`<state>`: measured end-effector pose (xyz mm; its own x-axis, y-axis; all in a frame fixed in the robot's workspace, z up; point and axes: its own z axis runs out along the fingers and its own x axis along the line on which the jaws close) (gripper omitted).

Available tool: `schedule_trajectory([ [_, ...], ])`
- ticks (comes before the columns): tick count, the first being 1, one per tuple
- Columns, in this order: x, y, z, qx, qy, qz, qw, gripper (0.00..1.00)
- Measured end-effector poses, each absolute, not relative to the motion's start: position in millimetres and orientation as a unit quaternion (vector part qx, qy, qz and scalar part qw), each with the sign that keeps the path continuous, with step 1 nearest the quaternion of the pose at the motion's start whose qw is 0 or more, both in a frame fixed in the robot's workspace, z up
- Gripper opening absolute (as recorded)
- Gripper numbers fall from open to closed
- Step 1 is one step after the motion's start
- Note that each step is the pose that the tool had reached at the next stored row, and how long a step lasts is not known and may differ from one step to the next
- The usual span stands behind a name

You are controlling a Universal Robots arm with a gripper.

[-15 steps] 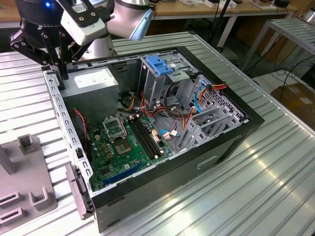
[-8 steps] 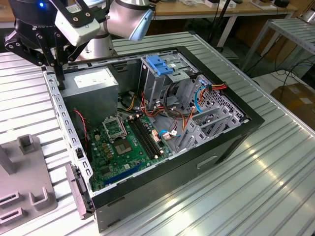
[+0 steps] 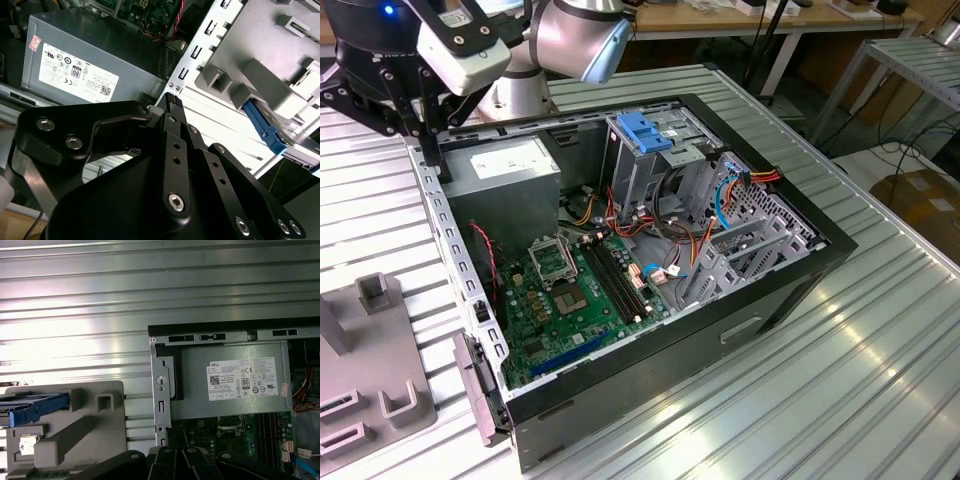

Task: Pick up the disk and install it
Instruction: 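Reach for the disk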

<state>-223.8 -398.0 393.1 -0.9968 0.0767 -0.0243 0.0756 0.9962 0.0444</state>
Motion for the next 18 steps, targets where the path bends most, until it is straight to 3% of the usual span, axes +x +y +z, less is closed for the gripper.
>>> schedule_trajectory([
  [18, -242.3, -398.0, 393.0, 0.038, 0.999, 0.022, 0.013, 0.1],
])
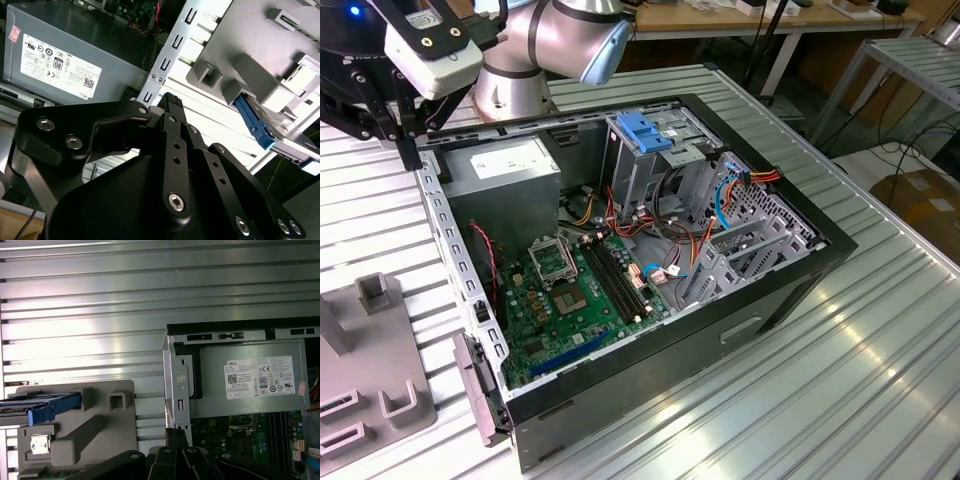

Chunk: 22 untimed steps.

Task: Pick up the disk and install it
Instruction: 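Reach for the disk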

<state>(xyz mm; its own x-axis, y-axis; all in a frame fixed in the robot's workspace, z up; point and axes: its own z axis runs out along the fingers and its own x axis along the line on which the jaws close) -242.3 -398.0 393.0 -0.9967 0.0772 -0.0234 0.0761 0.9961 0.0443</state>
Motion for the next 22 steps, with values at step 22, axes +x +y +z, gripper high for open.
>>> schedule_trajectory([
  [22, -262.5, -398.1, 392.8, 0.039, 0.999, 0.022, 0.012, 0.1],
])
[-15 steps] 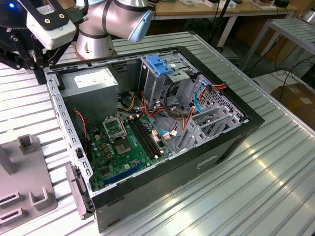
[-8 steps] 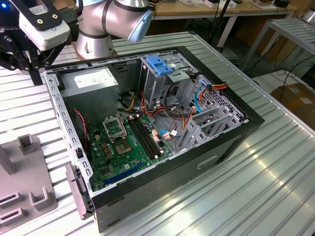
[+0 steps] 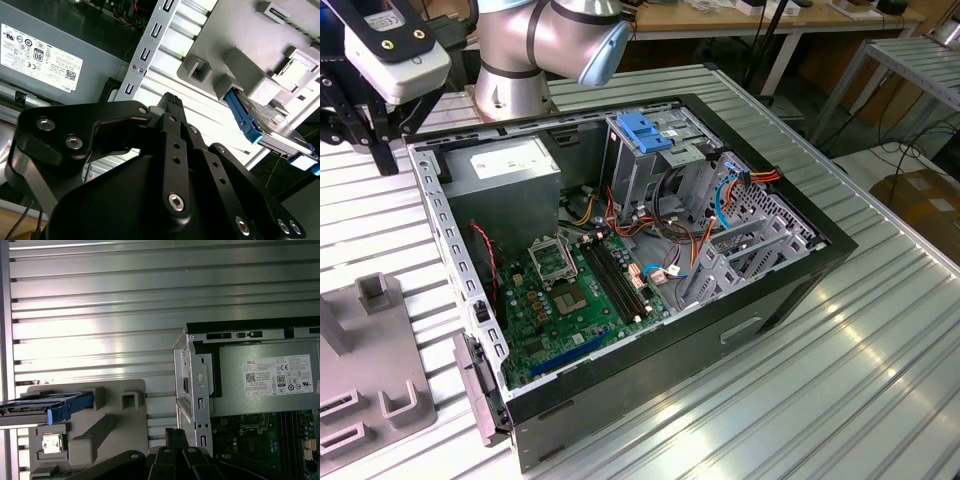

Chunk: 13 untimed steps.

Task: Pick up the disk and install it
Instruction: 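Reach for the disk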

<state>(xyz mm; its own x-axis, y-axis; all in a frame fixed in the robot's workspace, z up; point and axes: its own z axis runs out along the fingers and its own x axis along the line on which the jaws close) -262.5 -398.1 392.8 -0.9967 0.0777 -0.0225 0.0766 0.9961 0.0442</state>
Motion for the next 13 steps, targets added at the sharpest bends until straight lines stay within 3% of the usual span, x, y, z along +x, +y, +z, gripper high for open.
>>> schedule_trajectory([
  [13, -275.7, -398.1, 392.6, 0.039, 0.999, 0.022, 0.012, 0.1],
])
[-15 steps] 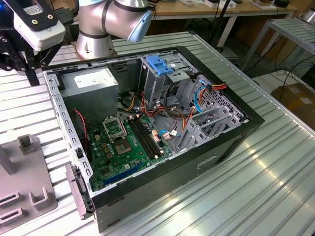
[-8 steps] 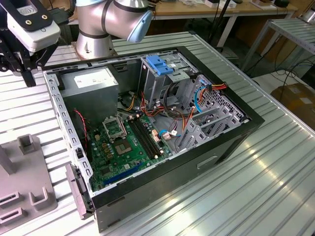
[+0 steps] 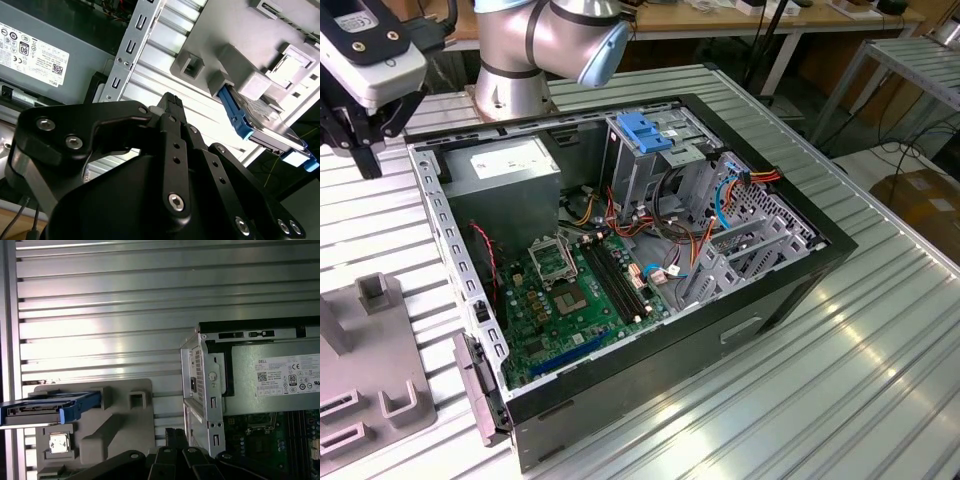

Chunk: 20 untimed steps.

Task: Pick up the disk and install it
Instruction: 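Reach for the disk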

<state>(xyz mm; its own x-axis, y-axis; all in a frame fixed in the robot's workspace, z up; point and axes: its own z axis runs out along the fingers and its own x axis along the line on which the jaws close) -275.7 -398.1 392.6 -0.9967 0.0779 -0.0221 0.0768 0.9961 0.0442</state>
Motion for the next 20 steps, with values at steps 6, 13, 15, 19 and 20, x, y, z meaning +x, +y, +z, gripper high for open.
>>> schedule_trajectory([
  [6, -281.0, -398.1, 392.6, 0.039, 0.999, 0.022, 0.012, 0.1],
  [13, -289.0, -398.1, 392.4, 0.039, 0.999, 0.022, 0.012, 0.1],
  [15, -290.8, -398.1, 392.4, 0.039, 0.999, 0.022, 0.012, 0.1],
  [19, -294.4, -398.1, 392.3, 0.039, 0.999, 0.022, 0.012, 0.1],
  [20, -296.3, -398.1, 392.3, 0.039, 0.999, 0.022, 0.012, 0.1],
])
